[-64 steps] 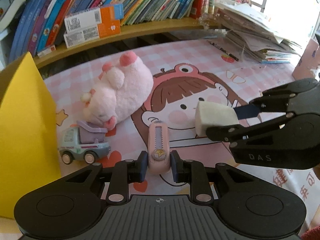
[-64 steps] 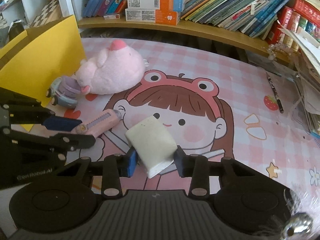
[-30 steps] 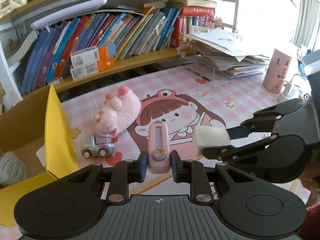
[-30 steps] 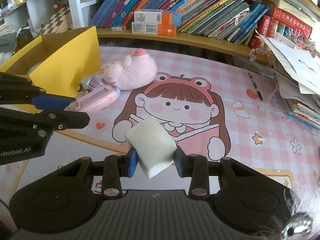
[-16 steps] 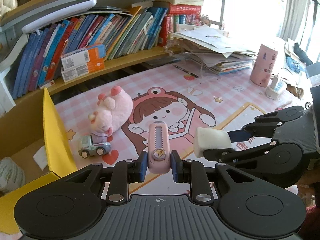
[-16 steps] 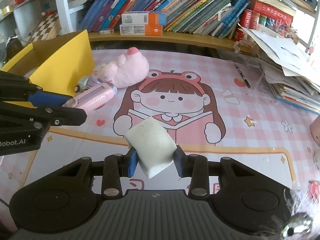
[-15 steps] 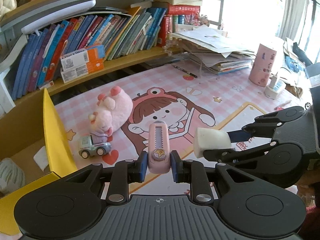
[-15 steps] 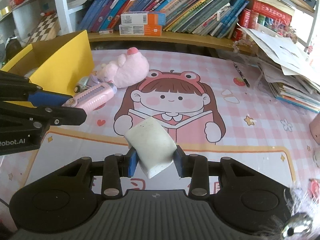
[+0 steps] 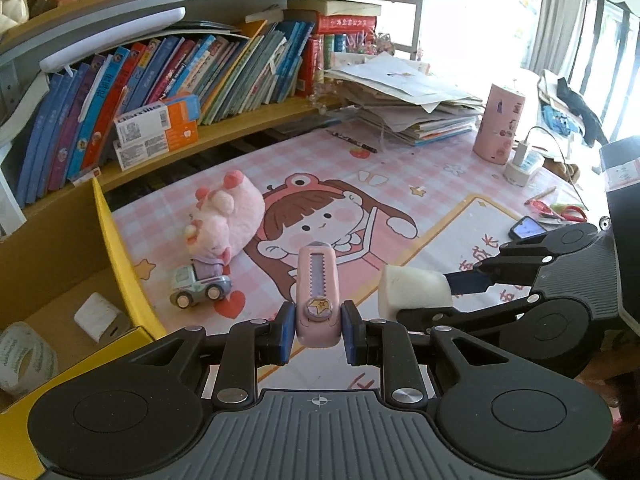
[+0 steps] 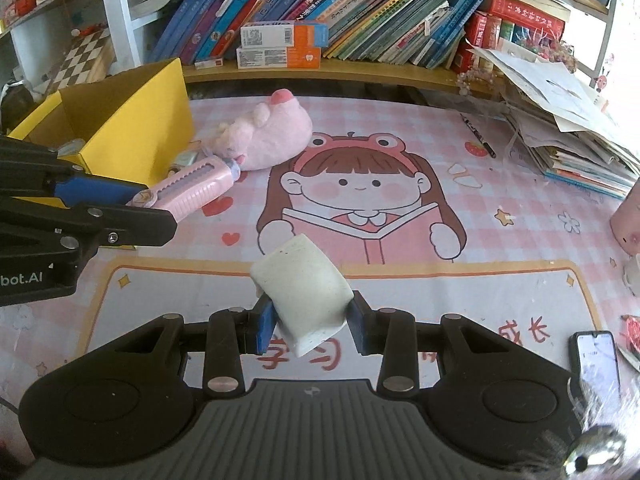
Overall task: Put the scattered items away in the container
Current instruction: 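Lift the pink cutter with the left tool while the right tool carries the foam block to the box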
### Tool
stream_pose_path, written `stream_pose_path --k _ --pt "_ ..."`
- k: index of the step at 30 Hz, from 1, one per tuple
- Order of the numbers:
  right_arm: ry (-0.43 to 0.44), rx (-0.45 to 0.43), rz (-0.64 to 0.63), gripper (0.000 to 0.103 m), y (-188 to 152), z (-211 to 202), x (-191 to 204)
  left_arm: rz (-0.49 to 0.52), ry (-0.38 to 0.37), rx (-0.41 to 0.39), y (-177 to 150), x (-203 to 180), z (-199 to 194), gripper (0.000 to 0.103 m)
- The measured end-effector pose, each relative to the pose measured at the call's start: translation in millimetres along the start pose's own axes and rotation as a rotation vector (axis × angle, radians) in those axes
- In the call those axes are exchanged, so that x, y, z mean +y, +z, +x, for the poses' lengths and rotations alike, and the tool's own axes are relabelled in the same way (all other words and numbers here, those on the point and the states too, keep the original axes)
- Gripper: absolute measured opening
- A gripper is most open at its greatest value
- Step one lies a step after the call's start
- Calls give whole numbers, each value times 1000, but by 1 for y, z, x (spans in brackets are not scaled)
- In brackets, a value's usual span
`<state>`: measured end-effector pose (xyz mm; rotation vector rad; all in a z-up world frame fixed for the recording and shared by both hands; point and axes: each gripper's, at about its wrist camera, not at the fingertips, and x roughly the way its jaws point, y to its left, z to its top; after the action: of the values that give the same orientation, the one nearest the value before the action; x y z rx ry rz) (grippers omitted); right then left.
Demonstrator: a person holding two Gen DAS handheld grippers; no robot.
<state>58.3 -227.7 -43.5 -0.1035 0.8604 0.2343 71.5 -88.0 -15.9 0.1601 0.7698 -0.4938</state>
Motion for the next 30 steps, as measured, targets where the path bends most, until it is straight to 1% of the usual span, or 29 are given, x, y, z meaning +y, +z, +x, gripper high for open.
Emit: stream_pose_path --k 10,20,25,30 --pt "-25 -16 13 35 2 -6 24 -7 -36 -64 1 19 -28 23" --pt "-37 -42 2 35 10 -11 45 -43 -30 -137 3 43 -60 23" --pt "-39 -68 -10 35 18 -16 54 -70 -13 -185 5 58 -78 23" --pt "-27 -99 -32 35 30 -23 67 -76 39 -229 7 74 -98 23"
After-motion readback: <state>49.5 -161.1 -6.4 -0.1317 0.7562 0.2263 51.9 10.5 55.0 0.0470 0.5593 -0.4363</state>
